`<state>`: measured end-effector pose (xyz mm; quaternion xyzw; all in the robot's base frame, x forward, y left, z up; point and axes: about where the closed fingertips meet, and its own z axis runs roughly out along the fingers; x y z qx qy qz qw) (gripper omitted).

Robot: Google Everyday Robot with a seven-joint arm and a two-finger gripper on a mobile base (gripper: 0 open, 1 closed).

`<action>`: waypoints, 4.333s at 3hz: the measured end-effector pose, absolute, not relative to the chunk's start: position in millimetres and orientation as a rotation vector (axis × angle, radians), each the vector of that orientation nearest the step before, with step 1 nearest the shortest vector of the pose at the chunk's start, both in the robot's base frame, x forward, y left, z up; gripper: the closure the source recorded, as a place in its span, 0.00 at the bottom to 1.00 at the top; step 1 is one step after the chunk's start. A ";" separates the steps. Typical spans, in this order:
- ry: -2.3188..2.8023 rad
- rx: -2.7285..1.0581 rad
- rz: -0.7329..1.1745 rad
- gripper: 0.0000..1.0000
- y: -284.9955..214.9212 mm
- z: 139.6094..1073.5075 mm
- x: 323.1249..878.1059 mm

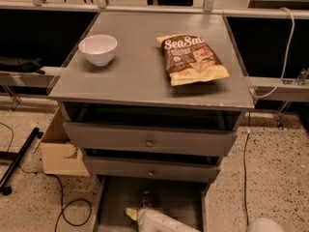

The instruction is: Pick water bottle from bottom drawer and place on counter

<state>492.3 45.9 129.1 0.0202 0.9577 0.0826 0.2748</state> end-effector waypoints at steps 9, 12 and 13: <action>2.483 0.048 0.120 1.00 20.0 185.7 499.5; 2.438 0.010 0.122 1.00 -7.0 213.3 484.6; 2.411 -0.121 0.092 1.00 -4.3 224.3 466.1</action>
Offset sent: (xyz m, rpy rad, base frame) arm 0.0000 0.0000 0.0000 0.0000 0.0000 0.0000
